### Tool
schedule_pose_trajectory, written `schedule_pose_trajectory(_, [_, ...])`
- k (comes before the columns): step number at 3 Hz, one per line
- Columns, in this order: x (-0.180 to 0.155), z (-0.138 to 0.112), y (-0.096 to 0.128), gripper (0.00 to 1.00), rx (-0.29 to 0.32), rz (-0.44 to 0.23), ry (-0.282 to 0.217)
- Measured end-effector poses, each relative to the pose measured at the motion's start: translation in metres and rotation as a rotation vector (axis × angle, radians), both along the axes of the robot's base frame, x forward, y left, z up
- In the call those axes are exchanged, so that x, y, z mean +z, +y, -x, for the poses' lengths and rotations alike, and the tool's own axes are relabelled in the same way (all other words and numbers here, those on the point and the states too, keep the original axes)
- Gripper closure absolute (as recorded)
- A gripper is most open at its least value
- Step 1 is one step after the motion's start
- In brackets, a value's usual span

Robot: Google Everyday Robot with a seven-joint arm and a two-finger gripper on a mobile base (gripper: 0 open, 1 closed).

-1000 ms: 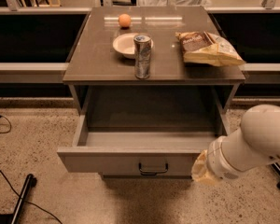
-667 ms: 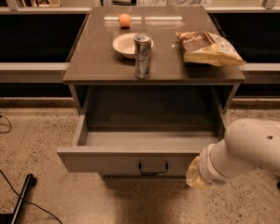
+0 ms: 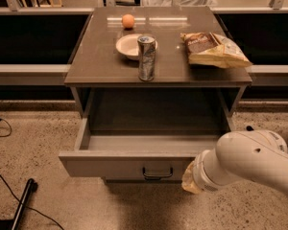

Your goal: Close top drawer

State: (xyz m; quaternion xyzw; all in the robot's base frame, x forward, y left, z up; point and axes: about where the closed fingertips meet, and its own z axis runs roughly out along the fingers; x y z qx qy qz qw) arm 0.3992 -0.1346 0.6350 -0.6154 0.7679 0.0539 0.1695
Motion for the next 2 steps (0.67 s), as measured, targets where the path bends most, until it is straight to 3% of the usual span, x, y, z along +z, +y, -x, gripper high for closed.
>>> schedule_pose_trajectory(1, [-0.0067, -0.0082, 0.0059, 0.40, -0.016, -0.025, -0.001])
schedule_pose_trajectory(2, [-0.0071, -0.0084, 0.0061, 0.09, -0.017, -0.026, -0.001])
